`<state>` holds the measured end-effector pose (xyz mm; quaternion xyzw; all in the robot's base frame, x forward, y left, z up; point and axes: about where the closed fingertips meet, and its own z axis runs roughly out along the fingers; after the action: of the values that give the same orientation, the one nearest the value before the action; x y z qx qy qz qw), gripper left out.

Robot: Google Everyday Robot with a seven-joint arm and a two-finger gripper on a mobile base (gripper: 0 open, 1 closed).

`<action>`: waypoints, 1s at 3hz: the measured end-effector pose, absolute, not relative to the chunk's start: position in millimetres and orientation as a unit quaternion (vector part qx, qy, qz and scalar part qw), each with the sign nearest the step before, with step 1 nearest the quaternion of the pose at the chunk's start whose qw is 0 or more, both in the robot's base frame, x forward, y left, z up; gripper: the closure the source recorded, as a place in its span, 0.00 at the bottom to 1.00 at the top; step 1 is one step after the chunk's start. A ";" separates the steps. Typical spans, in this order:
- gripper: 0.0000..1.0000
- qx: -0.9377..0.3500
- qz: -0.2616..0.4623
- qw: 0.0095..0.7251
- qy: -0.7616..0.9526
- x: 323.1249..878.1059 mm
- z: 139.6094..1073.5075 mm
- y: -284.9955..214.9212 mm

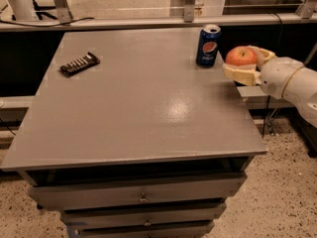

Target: Move apple near pepsi can

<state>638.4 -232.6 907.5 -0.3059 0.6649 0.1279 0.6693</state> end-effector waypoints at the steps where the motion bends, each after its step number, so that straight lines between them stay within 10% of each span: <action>1: 1.00 -0.294 0.132 0.651 0.688 656.4 893.7 -243.5; 3: 1.00 -0.279 0.160 0.637 0.701 692.1 870.6 -241.3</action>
Offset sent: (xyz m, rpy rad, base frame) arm 0.0568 -0.0265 -0.0376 0.0452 0.1406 -0.0357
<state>692.1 -241.3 870.6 -0.2792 0.7010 0.1596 0.6365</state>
